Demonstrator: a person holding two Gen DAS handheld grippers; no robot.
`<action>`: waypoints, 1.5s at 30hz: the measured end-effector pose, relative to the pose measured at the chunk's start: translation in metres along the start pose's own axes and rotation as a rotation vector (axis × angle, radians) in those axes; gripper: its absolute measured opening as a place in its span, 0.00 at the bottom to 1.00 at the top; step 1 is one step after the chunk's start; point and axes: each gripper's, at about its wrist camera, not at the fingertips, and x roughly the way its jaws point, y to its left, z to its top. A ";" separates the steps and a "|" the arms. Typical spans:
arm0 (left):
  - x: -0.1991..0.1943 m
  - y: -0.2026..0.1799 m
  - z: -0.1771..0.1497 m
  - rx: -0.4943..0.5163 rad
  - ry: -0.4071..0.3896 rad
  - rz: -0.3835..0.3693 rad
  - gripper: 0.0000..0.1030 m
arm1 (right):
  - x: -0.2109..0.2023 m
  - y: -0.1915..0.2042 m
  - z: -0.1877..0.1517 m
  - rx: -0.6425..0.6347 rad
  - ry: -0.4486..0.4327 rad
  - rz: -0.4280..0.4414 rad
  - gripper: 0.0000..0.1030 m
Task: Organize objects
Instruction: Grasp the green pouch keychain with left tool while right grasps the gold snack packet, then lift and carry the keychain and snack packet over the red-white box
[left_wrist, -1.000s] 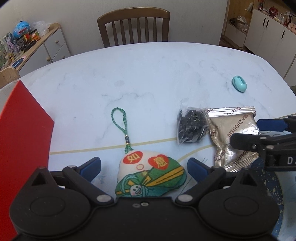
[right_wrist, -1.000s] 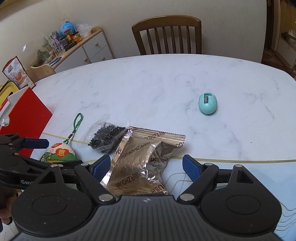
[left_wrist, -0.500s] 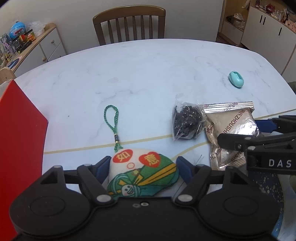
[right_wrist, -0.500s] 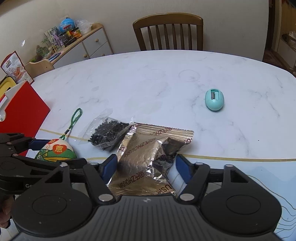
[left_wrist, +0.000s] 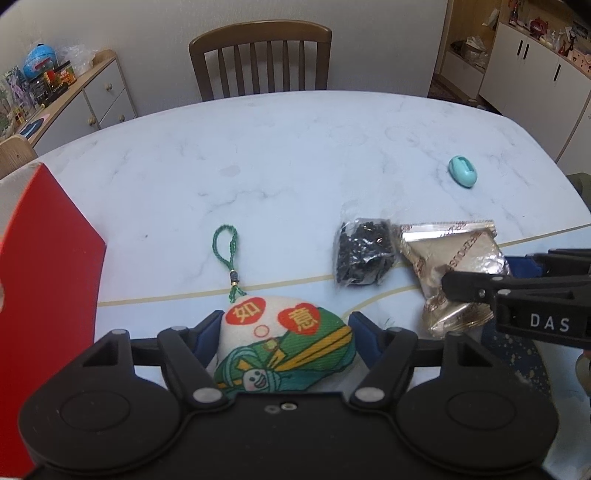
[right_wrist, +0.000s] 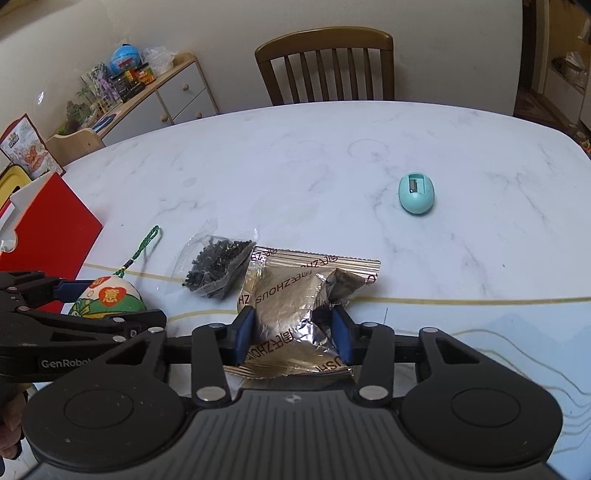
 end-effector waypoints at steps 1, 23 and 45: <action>-0.002 0.000 0.000 0.000 -0.003 -0.004 0.69 | -0.002 -0.001 -0.001 0.006 0.001 0.002 0.41; -0.092 0.008 -0.011 0.006 -0.093 -0.045 0.69 | -0.107 0.025 -0.020 -0.017 -0.100 0.032 0.41; -0.178 0.109 -0.025 0.039 -0.176 -0.077 0.69 | -0.163 0.159 -0.016 -0.104 -0.170 0.065 0.41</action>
